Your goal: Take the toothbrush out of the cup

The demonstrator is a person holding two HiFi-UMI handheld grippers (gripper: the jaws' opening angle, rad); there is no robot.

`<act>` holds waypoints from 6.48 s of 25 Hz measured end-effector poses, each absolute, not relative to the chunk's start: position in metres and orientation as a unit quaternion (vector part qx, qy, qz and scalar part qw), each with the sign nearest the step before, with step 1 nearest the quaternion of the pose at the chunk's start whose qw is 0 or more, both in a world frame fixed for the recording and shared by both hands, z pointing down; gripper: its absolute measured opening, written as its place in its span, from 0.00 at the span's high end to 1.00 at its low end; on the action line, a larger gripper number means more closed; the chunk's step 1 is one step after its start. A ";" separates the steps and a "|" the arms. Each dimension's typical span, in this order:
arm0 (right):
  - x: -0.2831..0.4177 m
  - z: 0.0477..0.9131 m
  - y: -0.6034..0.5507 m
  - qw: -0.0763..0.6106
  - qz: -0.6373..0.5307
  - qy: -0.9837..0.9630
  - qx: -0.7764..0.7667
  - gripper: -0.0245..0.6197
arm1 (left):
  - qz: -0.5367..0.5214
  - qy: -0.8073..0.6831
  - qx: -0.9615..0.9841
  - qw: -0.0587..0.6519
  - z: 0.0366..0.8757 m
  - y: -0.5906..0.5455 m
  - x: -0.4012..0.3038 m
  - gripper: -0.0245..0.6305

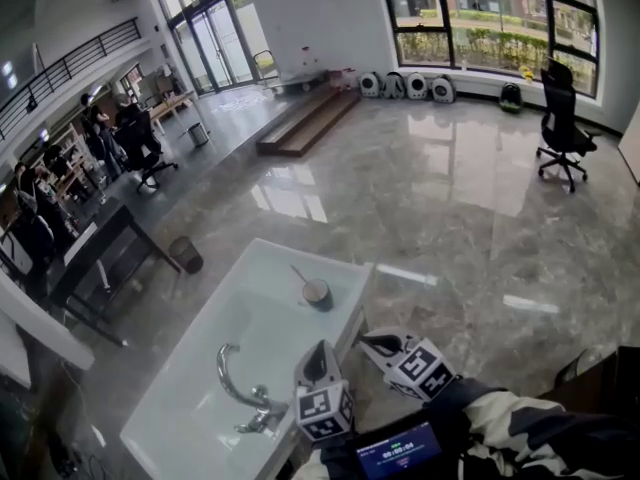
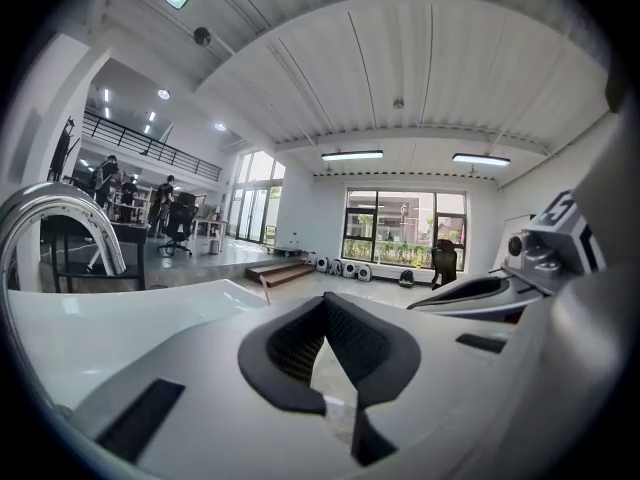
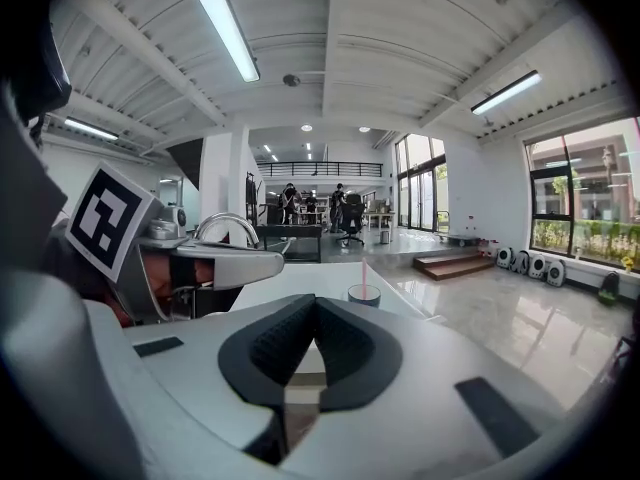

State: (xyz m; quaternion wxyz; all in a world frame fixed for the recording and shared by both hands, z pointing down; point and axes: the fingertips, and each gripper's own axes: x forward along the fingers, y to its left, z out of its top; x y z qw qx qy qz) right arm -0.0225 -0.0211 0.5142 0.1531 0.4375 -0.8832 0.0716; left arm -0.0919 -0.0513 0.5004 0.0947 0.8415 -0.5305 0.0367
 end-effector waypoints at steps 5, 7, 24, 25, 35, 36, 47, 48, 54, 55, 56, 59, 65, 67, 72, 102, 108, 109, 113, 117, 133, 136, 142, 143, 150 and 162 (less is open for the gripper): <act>-0.023 0.518 -0.038 0.159 0.076 -0.883 0.435 0.97 | 0.044 -0.538 0.837 0.093 0.501 -0.061 -0.096 0.96; -0.030 0.520 -0.047 0.158 0.086 -0.887 0.426 0.97 | 0.049 -0.542 0.834 0.096 0.505 -0.066 -0.100 0.96; -0.022 0.512 -0.211 0.155 0.096 -0.920 0.348 0.97 | 0.076 -0.624 0.766 0.131 0.526 -0.191 -0.115 0.96; -0.023 0.514 -0.217 0.155 0.096 -0.922 0.342 0.97 | 0.077 -0.630 0.762 0.130 0.526 -0.197 -0.116 0.96; -0.048 0.532 -0.257 0.173 0.103 -0.930 0.307 0.97 | 0.081 -0.662 0.731 0.144 0.544 -0.220 -0.150 0.96; -0.051 0.534 -0.261 0.176 0.105 -0.929 0.308 0.97 | 0.080 -0.662 0.731 0.146 0.545 -0.224 -0.155 0.96; -0.066 0.557 -0.267 0.197 0.175 -0.921 0.289 0.70 | 0.091 -0.637 0.750 0.154 0.548 -0.242 -0.157 0.96; -0.069 0.561 -0.266 0.205 0.182 -0.919 0.283 0.64 | 0.090 -0.634 0.752 0.154 0.546 -0.242 -0.155 0.96; -0.088 0.580 -0.265 0.256 0.177 -0.915 0.258 0.61 | 0.089 -0.624 0.764 0.142 0.545 -0.240 -0.149 0.96; -0.089 0.582 -0.265 0.262 0.176 -0.914 0.257 0.61 | 0.090 -0.623 0.764 0.140 0.547 -0.239 -0.149 0.96; -0.089 0.584 -0.266 0.267 0.174 -0.913 0.257 0.61 | 0.092 -0.623 0.764 0.138 0.549 -0.238 -0.149 0.96; -0.086 0.589 -0.270 0.278 0.171 -0.909 0.258 0.61 | 0.099 -0.622 0.762 0.147 0.549 -0.233 -0.144 0.96; -0.091 0.590 -0.270 0.292 0.150 -0.911 0.249 0.85 | 0.062 -0.617 0.770 0.150 0.547 -0.236 -0.136 0.96; -0.093 0.588 -0.270 0.294 0.144 -0.913 0.243 0.86 | 0.057 -0.620 0.768 0.149 0.543 -0.237 -0.137 0.96; -0.097 0.584 -0.268 0.289 0.148 -0.916 0.236 0.87 | 0.083 -0.616 0.770 0.143 0.548 -0.236 -0.142 0.96; -0.005 0.484 -0.292 0.153 0.151 -0.912 0.348 0.87 | 0.059 -0.599 0.793 0.090 0.488 -0.270 -0.135 0.96; 0.008 0.519 -0.293 0.177 0.176 -0.898 0.361 0.87 | 0.067 -0.603 0.789 0.097 0.493 -0.268 -0.142 0.96; 0.006 0.525 -0.292 0.183 0.176 -0.898 0.360 0.87 | 0.069 -0.603 0.789 0.097 0.494 -0.266 -0.142 0.96; 0.000 0.549 -0.291 0.208 0.184 -0.893 0.353 0.87 | 0.071 -0.605 0.787 0.100 0.499 -0.260 -0.143 0.96; -0.009 0.571 -0.295 0.235 0.185 -0.890 0.343 0.87 | 0.070 -0.614 0.778 0.110 0.499 -0.258 -0.148 0.96; -0.051 0.655 -0.343 0.342 0.195 -0.868 0.303 0.88 | 0.069 -0.648 0.745 0.140 0.513 -0.260 -0.163 0.96; -0.054 0.665 -0.345 0.352 0.194 -0.865 0.302 0.87 | 0.068 -0.652 0.741 0.143 0.514 -0.263 -0.168 0.96; -0.052 0.668 -0.348 0.369 0.194 -0.857 0.302 0.87 | 0.069 -0.653 0.740 0.145 0.515 -0.267 -0.167 0.96; -0.051 0.668 -0.349 0.372 0.194 -0.855 0.306 0.87 | 0.069 -0.653 0.740 0.145 0.514 -0.268 -0.166 0.96; -0.046 0.665 -0.351 0.369 0.192 -0.851 0.320 0.77 | 0.071 -0.647 0.745 0.145 0.515 -0.271 -0.160 0.96; -0.064 0.551 -0.350 0.229 0.110 -0.904 0.344 0.96 | 0.068 -0.645 0.747 0.144 0.517 -0.292 -0.167 0.96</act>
